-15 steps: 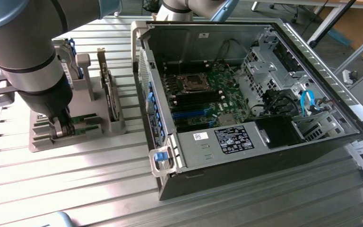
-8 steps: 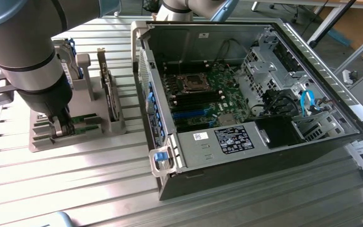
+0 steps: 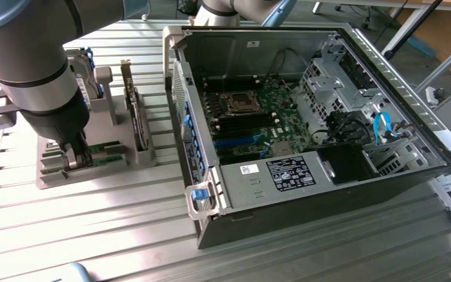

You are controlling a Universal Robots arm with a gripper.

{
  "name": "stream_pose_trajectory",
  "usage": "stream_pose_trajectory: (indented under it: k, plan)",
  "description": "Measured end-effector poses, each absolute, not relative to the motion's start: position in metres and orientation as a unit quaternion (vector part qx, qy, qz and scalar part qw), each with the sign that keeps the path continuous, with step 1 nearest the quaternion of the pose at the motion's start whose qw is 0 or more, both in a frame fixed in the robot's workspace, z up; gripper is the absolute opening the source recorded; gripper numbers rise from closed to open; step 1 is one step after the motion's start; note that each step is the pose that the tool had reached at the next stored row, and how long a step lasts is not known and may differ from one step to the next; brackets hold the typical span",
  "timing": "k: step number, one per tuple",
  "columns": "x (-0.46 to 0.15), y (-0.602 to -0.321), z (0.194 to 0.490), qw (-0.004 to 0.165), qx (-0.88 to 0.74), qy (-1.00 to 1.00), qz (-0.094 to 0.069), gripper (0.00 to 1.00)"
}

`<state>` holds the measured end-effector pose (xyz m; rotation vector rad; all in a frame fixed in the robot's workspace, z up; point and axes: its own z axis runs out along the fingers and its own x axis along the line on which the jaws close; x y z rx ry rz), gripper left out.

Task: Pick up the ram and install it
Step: 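Pick up the ram and move it above insertion slot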

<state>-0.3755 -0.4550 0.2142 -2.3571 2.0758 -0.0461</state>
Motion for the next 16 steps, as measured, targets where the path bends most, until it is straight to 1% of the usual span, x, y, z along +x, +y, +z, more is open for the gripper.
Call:
stream_pose_trajectory:
  k: [16]
  plan:
    - [-0.3756, -0.455, 0.2193, 0.0, -0.75, 0.661, -0.015, 0.13]
